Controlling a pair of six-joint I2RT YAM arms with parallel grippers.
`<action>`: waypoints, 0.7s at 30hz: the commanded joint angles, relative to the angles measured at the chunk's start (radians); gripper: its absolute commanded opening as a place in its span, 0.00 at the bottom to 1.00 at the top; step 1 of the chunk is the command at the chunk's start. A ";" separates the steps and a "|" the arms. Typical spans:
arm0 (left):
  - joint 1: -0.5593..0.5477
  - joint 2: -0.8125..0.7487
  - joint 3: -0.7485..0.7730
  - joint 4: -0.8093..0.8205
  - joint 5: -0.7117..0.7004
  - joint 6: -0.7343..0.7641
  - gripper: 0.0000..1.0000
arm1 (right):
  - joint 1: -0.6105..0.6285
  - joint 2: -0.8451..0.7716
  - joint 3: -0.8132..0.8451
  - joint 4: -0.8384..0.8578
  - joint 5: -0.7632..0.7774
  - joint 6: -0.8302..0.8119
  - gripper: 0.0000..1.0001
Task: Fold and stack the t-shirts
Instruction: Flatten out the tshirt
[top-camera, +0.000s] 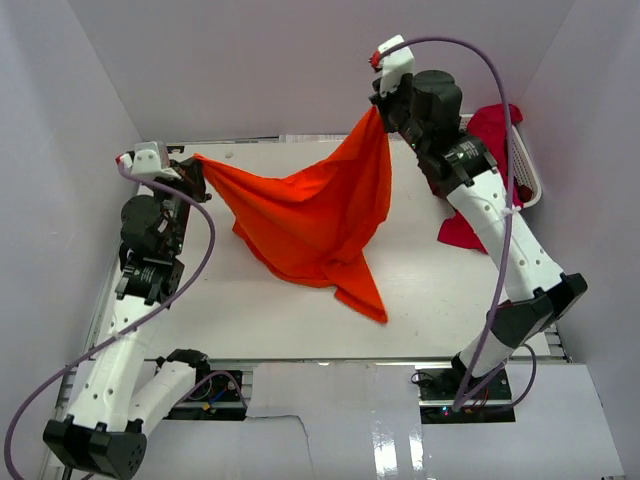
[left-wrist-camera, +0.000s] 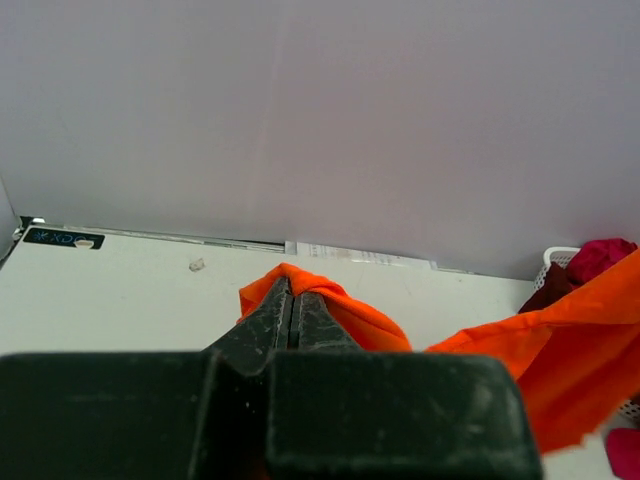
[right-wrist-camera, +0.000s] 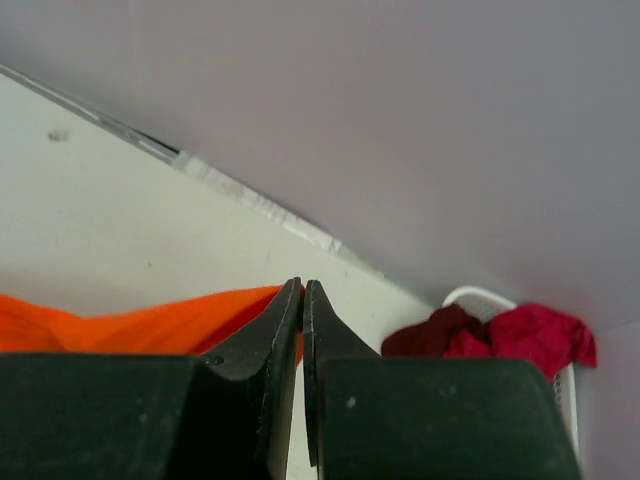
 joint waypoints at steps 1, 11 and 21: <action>0.037 0.051 0.055 0.106 0.067 0.006 0.00 | -0.175 -0.041 0.022 -0.019 -0.227 0.110 0.08; 0.216 0.319 0.163 0.153 0.297 -0.109 0.00 | -0.475 -0.034 -0.031 0.077 -0.406 0.168 0.08; 0.216 0.263 0.238 0.164 0.318 -0.100 0.00 | -0.504 -0.151 0.035 0.059 -0.400 0.156 0.08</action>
